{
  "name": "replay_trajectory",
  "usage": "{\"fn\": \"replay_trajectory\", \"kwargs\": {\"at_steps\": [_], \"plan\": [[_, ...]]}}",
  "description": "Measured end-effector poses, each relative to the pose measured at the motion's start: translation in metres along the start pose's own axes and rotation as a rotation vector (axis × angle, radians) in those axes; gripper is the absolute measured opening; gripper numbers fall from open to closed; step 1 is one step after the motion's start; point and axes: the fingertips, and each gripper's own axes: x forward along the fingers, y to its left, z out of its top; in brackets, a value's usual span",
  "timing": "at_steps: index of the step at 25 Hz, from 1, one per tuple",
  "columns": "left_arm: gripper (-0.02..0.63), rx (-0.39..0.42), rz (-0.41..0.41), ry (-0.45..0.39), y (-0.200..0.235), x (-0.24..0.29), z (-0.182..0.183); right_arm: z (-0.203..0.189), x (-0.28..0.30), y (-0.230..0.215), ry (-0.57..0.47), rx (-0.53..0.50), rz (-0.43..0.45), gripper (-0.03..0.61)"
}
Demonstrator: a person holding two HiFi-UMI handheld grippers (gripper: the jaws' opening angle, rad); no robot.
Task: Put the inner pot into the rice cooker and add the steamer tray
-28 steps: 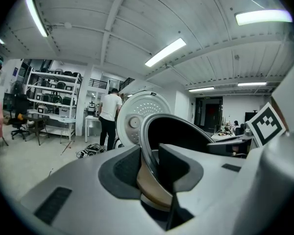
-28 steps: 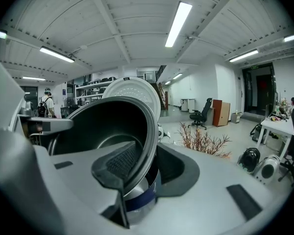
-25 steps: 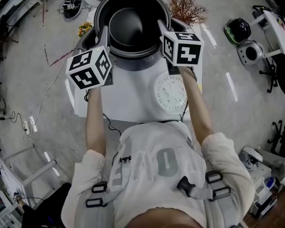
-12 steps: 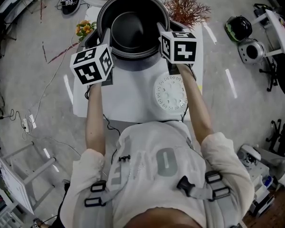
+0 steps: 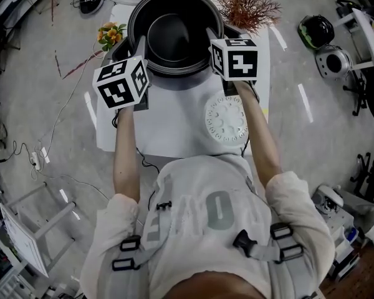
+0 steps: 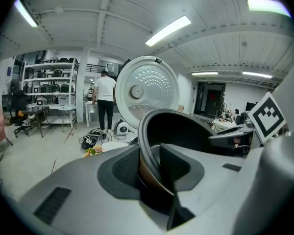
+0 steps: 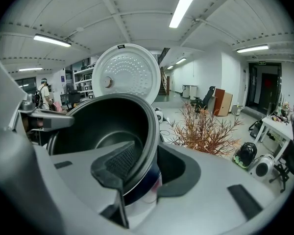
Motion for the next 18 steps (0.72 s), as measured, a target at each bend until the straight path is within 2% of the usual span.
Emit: {"fn": "replay_trajectory", "kwargs": {"at_steps": [9, 15, 18], "plan": [[0.130, -0.013, 0.017, 0.088, 0.007, 0.016, -0.020, -0.015, 0.017, -0.001, 0.075, 0.008, 0.000, 0.156], [0.137, 0.014, 0.035, 0.116, 0.011, 0.023, -0.028, -0.013, 0.020, 0.000, 0.062, 0.041, 0.018, 0.156], [0.137, -0.011, 0.028, 0.123, 0.014, 0.026, -0.032, -0.013, 0.022, 0.001, 0.059, 0.038, 0.017, 0.158]]}}
